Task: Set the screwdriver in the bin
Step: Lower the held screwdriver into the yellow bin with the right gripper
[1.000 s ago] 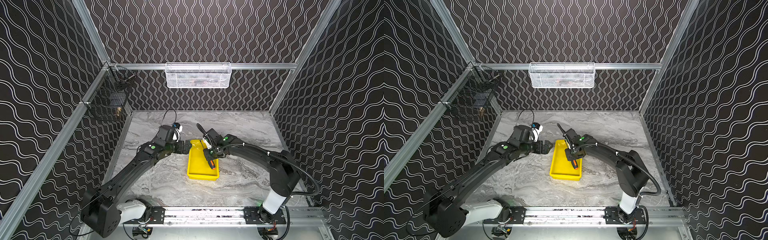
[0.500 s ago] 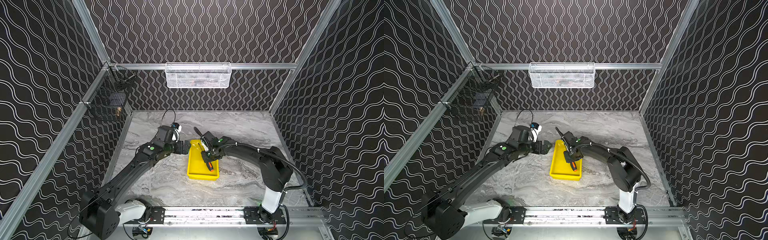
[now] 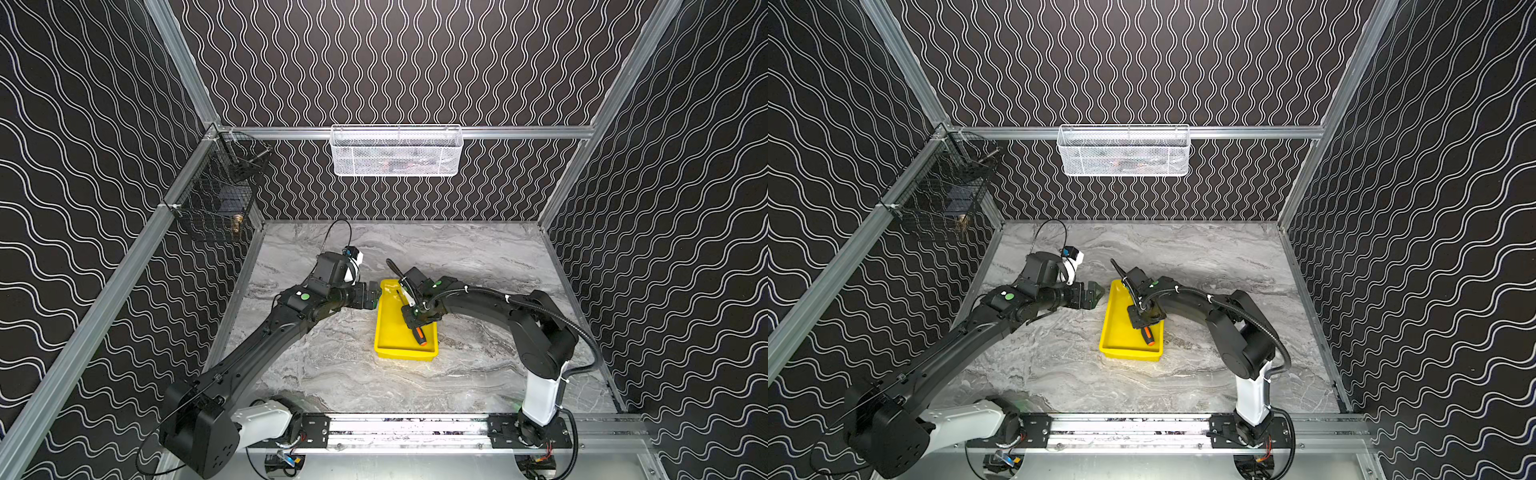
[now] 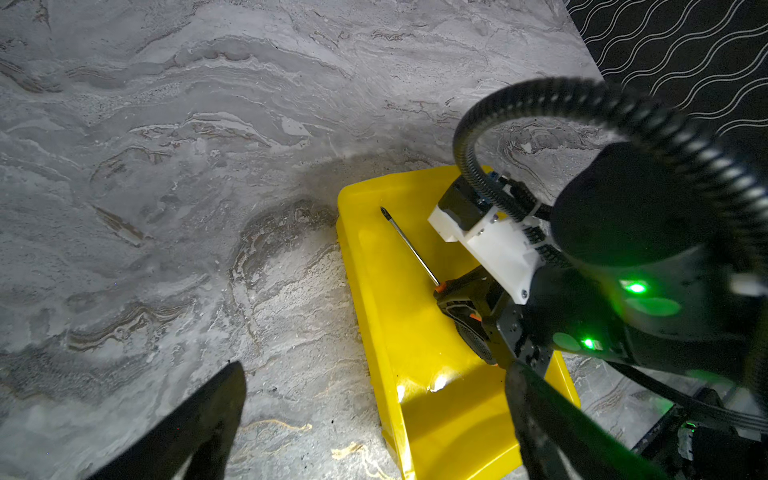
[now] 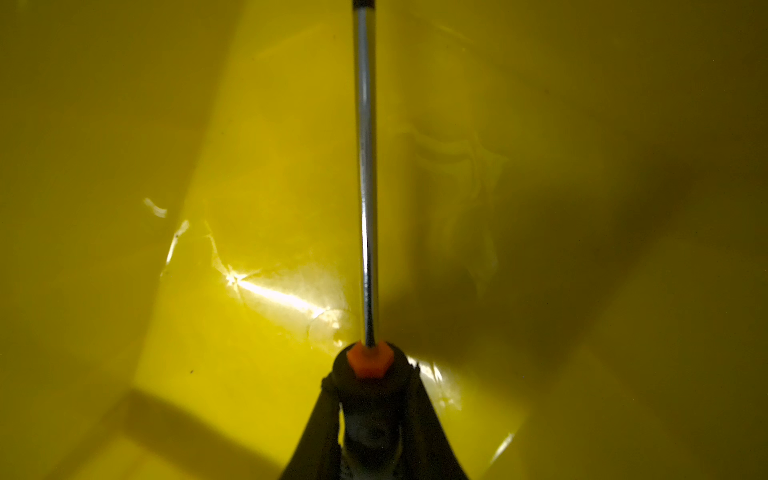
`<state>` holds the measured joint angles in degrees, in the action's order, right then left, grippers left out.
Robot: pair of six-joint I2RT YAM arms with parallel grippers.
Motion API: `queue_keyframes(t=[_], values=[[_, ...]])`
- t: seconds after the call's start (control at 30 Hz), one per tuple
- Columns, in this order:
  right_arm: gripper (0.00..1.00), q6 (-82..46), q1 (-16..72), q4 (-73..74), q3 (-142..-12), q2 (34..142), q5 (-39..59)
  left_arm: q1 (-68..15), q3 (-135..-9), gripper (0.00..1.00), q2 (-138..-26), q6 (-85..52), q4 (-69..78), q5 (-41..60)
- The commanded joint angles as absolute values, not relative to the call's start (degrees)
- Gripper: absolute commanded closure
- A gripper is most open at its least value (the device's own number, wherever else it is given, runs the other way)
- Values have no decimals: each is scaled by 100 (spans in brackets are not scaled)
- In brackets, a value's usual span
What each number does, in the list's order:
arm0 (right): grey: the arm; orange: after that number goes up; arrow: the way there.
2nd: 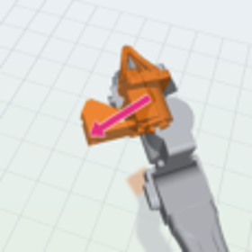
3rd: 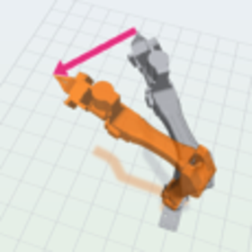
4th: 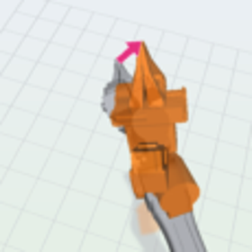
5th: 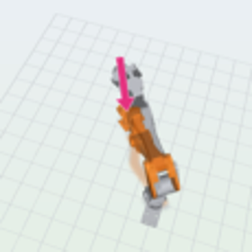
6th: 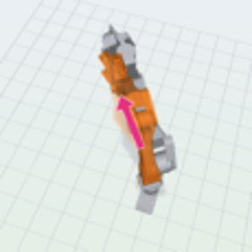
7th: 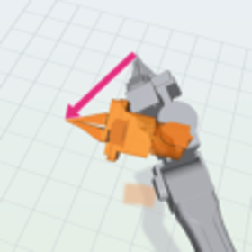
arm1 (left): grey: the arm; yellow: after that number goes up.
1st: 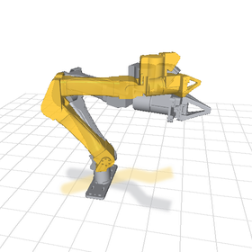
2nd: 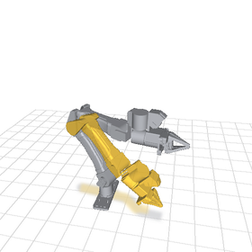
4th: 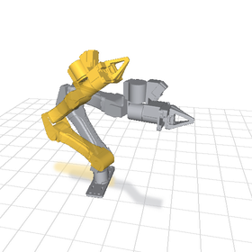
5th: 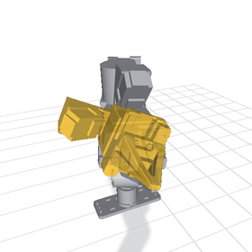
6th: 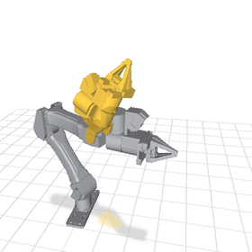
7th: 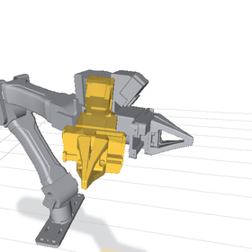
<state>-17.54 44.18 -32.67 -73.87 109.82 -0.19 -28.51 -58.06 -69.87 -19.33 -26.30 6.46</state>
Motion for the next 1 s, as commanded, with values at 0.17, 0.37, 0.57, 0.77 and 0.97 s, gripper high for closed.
queue_keyframes(t=[0.17, 0.37, 0.57, 0.77, 0.97], values=[[83, -1837, 4430, -3059, -7276, 11030, -70, -2864, -5801, 1, -7020, -1927, -2617, 589], [78, -1824, 4430, -3058, -7286, 11039, -83, -2857, -5784, 1, -7014, -1929, -2619, 550], [69, -1828, 4430, -3059, -7277, 11004, -80, -2856, -5783, 1, -7016, -1925, -2636, 519], [56, -1839, 4430, -3099, -7323, 10903, -100, -2857, -5779, 1, -7003, -1924, -2645, 484], [50, -1830, 4430, -3196, -7417, 10615, -103, -2856, -5783, 1, -6998, -1916, -2663, 457]])
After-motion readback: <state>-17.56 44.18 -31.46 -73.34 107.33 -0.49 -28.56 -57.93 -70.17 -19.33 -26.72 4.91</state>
